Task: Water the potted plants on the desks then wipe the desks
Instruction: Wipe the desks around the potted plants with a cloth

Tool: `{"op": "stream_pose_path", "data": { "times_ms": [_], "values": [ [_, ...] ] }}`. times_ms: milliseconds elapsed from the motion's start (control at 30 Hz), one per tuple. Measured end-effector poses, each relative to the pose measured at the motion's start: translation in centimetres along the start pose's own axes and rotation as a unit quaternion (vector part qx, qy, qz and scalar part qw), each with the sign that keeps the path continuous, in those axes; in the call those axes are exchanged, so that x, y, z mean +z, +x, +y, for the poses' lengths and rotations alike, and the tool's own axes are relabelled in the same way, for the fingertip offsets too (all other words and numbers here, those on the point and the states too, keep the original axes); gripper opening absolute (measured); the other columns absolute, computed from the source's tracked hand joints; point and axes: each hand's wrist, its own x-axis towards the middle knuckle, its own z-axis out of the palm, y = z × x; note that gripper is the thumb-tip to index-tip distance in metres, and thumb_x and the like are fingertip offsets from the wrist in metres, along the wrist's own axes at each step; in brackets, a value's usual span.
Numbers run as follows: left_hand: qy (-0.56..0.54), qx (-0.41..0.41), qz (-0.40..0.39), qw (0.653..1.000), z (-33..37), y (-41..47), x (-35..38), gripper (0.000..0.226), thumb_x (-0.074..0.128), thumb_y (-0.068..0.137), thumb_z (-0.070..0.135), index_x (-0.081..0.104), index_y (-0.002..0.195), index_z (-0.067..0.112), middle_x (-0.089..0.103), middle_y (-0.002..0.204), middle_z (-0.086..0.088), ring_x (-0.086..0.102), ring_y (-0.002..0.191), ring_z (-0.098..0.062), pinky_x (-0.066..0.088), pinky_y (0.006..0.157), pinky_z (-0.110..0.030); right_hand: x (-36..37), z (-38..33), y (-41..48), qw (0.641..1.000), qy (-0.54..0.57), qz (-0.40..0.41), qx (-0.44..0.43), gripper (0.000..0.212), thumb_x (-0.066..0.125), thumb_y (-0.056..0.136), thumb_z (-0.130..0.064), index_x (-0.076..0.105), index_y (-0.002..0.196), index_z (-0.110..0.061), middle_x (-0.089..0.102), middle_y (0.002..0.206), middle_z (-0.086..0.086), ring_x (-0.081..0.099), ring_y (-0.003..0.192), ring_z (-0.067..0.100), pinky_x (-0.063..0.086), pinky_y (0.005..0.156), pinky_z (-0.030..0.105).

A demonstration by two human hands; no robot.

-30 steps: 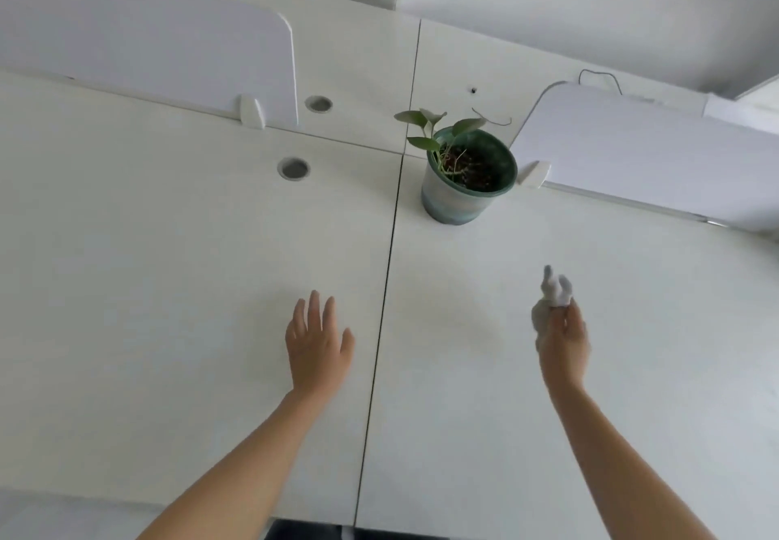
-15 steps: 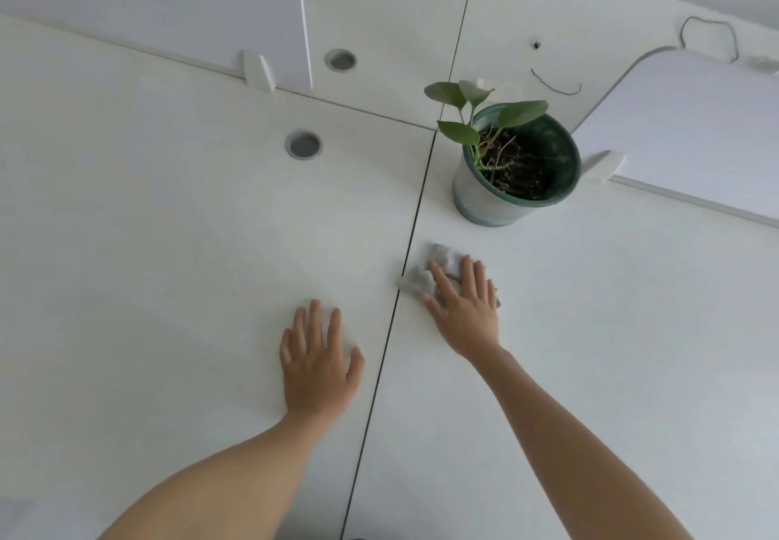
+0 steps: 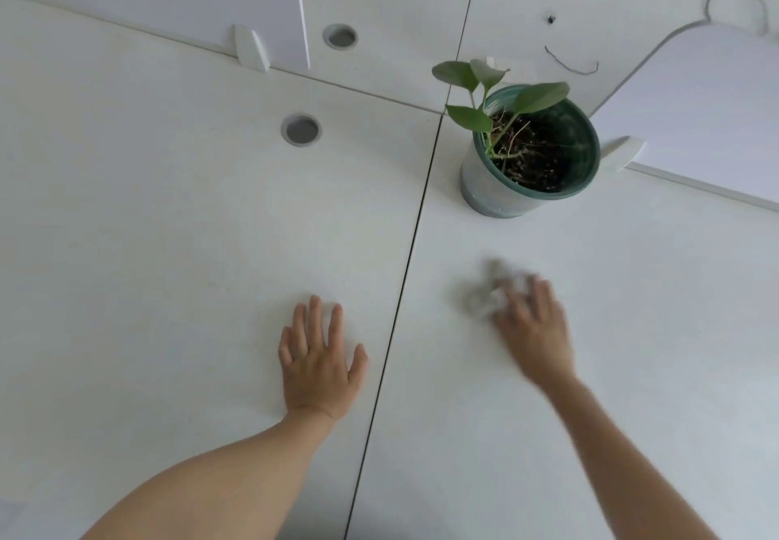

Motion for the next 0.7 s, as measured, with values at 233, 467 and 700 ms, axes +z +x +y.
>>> {"op": "stream_pose_path", "data": {
  "times_ms": [233, 467, 700],
  "values": [
    [0.006, 0.001, 0.016, 1.0, 0.1, 0.0, 0.4, 0.056, 0.037, 0.076, 0.042, 0.043, 0.124, 0.013, 0.055, 0.131, -0.022, 0.031, 0.123, -0.033, 0.024, 0.096, -0.044, -2.8, -1.5, 6.6, 0.897, 0.157, 0.075, 0.407, 0.052, 0.03, 0.095, -0.038, 0.023, 0.146, -0.029, 0.003, 0.157, 0.017, -0.001, 0.144, 0.032, 0.001, 0.115, 0.045],
    [0.018, 0.001, 0.02, 1.0, 0.1, -0.1, 0.5, 0.058, 0.037, 0.075, 0.042, 0.042, 0.126, 0.013, 0.052, 0.134, -0.02, 0.032, 0.124, -0.033, 0.025, 0.097, -0.042, 0.2, -15.4, 8.5, 0.993, 0.087, 0.02, 0.078, 0.053, 0.031, 0.095, -0.04, 0.021, 0.146, -0.03, 0.003, 0.156, 0.019, -0.002, 0.144, 0.035, 0.0, 0.115, 0.045],
    [0.022, 0.005, 0.031, 0.999, 0.1, -0.1, 0.5, 0.057, 0.038, 0.075, 0.041, 0.043, 0.125, 0.013, 0.051, 0.134, -0.02, 0.033, 0.124, -0.033, 0.025, 0.097, -0.042, -2.3, -14.7, 17.3, 0.996, 0.061, -0.063, 0.008, 0.057, 0.026, 0.095, -0.045, 0.008, 0.147, -0.031, -0.007, 0.156, 0.018, -0.011, 0.143, 0.035, 0.001, 0.116, 0.046]
  ]
}}
